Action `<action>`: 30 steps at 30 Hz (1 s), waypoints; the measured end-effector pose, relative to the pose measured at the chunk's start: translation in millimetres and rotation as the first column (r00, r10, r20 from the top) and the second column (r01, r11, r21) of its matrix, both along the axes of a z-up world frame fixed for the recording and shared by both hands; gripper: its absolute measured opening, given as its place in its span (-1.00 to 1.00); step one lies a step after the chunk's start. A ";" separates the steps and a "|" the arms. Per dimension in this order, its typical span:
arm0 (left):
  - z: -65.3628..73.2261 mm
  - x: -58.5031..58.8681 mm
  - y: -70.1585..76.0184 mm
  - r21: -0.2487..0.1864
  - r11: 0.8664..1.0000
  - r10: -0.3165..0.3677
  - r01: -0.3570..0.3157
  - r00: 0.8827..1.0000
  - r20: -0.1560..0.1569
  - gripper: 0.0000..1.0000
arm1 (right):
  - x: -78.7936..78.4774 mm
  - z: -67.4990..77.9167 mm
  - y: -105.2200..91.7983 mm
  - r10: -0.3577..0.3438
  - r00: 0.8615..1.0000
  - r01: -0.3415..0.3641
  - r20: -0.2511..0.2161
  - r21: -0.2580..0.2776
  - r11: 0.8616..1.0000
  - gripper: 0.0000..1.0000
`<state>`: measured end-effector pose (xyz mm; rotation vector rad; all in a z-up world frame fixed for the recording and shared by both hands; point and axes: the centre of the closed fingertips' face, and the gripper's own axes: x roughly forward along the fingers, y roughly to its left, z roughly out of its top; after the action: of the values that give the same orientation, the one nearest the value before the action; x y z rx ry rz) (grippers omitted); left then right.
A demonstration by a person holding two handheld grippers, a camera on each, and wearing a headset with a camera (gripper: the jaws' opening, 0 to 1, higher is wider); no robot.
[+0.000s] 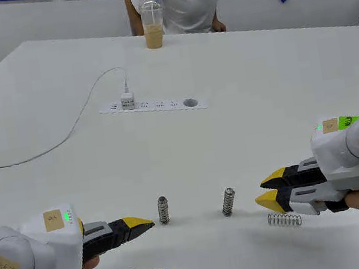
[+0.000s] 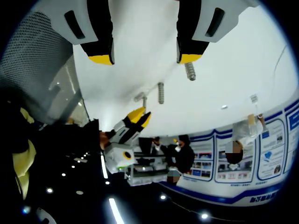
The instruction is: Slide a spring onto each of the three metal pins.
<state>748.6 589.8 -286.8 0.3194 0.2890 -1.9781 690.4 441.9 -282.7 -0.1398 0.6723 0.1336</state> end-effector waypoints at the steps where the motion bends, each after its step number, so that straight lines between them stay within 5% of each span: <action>1: 0.1 0.1 0.0 0.000 1.000 0.000 0.000 1.000 0.000 0.09 | -1.4 0.2 -0.7 -0.002 1.000 0.002 0.000 -0.001 1.000 -0.64; 14: 0.0 -0.7 -0.5 0.002 1.000 -0.002 0.002 1.000 0.002 0.09 | -23.3 -2.4 -7.0 -0.018 1.000 0.018 -0.004 -0.005 1.000 -0.64; 30: -0.2 -0.9 -0.5 0.006 1.000 -0.003 0.003 1.000 0.004 0.09 | -46.9 -32.9 -23.9 -0.064 0.995 0.065 -0.072 0.012 0.998 -0.64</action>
<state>747.7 589.3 -286.9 0.3285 0.2923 -1.9798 643.4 418.0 -315.6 -0.0997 0.7463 0.0817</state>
